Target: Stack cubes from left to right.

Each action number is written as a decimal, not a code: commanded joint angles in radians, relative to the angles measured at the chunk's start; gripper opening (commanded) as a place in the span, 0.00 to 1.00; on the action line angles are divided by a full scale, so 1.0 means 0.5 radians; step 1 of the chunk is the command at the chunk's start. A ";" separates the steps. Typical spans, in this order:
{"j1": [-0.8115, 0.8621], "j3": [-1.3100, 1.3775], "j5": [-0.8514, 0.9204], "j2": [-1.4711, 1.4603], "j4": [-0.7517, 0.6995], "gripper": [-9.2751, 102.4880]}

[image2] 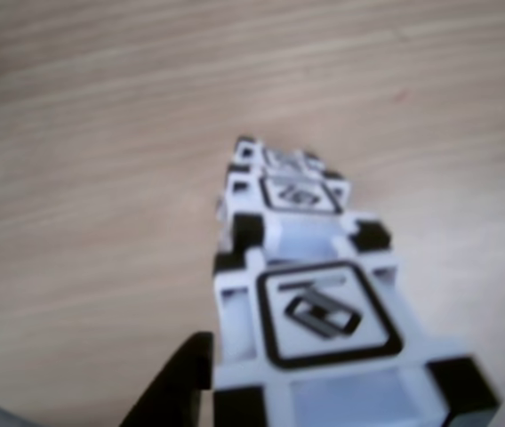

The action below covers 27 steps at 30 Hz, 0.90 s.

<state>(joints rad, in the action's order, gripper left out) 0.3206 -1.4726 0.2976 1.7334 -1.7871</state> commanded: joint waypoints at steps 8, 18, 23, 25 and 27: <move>-0.117 -0.135 -0.092 0.043 -0.018 0.53; -0.319 -0.331 -0.129 0.043 -0.009 0.53; -0.371 -0.325 -0.132 0.040 -0.009 0.53; -0.396 -0.325 -0.144 0.040 0.006 0.52; -0.439 -0.325 -0.160 0.031 0.012 0.49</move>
<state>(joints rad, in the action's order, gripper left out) 0.1150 -1.6475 0.2270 1.7349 -1.7871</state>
